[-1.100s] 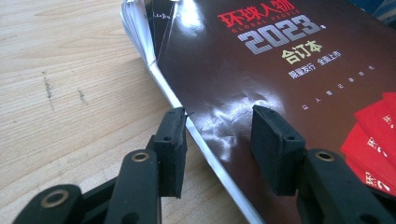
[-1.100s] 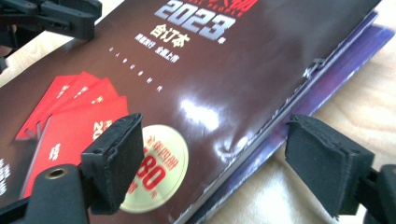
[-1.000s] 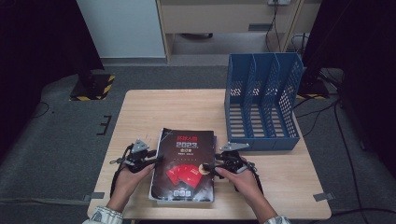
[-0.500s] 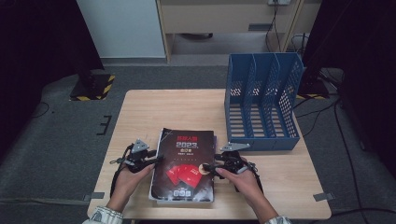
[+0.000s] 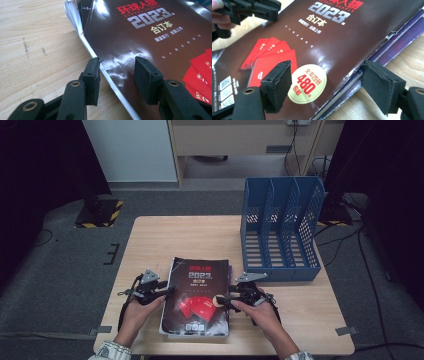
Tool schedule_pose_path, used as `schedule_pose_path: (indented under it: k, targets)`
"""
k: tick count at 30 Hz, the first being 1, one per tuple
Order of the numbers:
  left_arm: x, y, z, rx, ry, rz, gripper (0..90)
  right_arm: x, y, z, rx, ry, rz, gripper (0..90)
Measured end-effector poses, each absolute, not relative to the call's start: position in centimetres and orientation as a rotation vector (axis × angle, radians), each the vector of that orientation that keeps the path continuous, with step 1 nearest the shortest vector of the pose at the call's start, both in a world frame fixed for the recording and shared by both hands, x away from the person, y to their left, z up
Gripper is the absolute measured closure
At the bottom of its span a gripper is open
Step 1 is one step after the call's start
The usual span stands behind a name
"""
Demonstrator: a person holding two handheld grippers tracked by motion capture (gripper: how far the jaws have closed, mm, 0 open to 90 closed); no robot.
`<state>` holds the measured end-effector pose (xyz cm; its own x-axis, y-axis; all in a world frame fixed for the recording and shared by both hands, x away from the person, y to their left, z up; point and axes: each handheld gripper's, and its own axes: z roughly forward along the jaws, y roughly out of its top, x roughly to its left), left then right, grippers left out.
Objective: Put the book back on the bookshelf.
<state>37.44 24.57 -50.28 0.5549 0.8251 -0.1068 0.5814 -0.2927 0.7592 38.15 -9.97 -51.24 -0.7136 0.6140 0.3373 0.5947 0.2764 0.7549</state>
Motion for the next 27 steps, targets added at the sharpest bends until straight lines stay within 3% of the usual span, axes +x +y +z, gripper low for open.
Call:
schedule_pose_path:
  k: [14, 27]
  targets:
    - [37.44, 24.64, -50.25, 2.006, 1.137, 0.394, 56.6, 38.39, -10.07, -50.49, 1.242, 2.368, 1.773, 27.4]
    - [37.4, 24.5, -50.22, 2.009, 1.135, 0.398, 56.7, 37.58, -10.13, -51.23, 1.285, 2.422, 1.559, 32.9]
